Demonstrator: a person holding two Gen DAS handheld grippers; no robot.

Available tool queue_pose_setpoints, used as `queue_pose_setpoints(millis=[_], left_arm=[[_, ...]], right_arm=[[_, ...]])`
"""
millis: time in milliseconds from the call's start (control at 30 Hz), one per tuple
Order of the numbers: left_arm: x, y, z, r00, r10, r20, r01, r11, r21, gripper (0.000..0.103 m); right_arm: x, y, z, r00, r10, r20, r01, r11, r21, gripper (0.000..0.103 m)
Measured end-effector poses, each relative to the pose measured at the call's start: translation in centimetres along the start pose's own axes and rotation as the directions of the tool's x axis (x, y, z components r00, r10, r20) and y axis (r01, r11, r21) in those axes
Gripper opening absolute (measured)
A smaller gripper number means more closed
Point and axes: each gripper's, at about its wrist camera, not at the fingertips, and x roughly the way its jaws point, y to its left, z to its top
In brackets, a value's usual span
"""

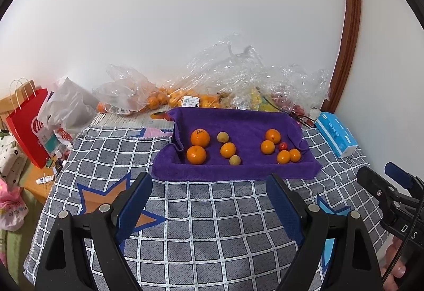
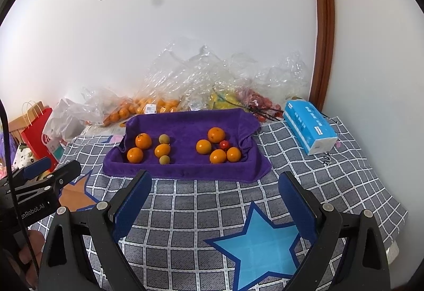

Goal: Organize fruits

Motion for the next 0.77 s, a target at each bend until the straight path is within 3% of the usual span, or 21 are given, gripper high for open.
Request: queue_pose_setpoints(millis=[767], left_arm=[[-0.78, -0.29, 0.06, 1.0, 0.001, 0.007, -0.001, 1.0, 0.008, 0.087]], right_arm=[[-0.7, -0.1, -0.42, 1.0, -0.006, 0.009, 0.006, 1.0, -0.002, 0.096]])
